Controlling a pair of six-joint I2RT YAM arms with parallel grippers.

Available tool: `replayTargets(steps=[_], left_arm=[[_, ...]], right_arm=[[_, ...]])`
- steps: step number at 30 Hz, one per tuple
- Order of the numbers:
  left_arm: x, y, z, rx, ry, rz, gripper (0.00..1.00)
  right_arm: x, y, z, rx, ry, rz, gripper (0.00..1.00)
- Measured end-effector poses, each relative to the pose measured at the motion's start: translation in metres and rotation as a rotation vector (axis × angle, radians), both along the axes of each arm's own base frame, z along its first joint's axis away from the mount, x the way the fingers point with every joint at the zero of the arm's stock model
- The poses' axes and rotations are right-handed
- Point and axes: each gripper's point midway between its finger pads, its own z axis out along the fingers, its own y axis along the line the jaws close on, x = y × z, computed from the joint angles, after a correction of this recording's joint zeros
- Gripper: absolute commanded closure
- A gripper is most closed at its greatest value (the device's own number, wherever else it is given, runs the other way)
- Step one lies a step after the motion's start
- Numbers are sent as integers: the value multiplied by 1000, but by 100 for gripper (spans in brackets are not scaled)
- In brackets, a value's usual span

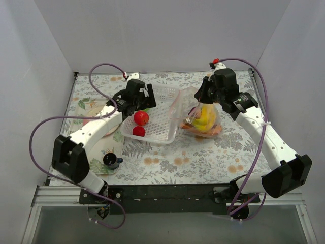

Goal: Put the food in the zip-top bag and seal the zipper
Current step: Pick up the fake fruit from the bin.

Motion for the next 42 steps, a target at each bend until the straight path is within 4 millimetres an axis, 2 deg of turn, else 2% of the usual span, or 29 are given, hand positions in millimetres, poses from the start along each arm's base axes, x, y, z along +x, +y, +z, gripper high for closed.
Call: replayTargets(steps=[3, 5, 7, 14, 21, 25, 33, 37, 38, 40, 41, 42], left_arm=[[8, 7, -45, 82, 94, 24, 2], [11, 12, -63, 115, 132, 35, 2], [14, 14, -72, 134, 151, 44, 2], [20, 15, -86, 142, 165, 61, 3], [19, 17, -98, 152, 179, 69, 6], [12, 21, -113, 168, 208, 71, 6], [13, 19, -145, 189, 266, 77, 8], [14, 17, -149, 189, 271, 77, 17], [16, 16, -149, 187, 269, 77, 26], [19, 14, -148, 181, 264, 78, 34], [19, 14, -148, 178, 263, 77, 37], [19, 13, -148, 177, 263, 75, 32]], right_arm=[[0, 0, 0, -1, 1, 0, 99], [0, 0, 0, -1, 0, 0, 99], [0, 0, 0, -1, 0, 0, 99], [-1, 0, -1, -3, 3, 1, 99], [-1, 0, -1, -5, 5, 3, 99], [-1, 0, -1, -4, 6, 6, 99], [-2, 1, -1, -2, 6, 9, 99], [-2, 1, -1, -2, 6, 9, 99], [-2, 1, -1, -2, 6, 9, 99], [-2, 1, -1, -2, 6, 9, 99], [-2, 1, -1, -2, 6, 9, 99], [-2, 1, -1, -3, 6, 9, 99]])
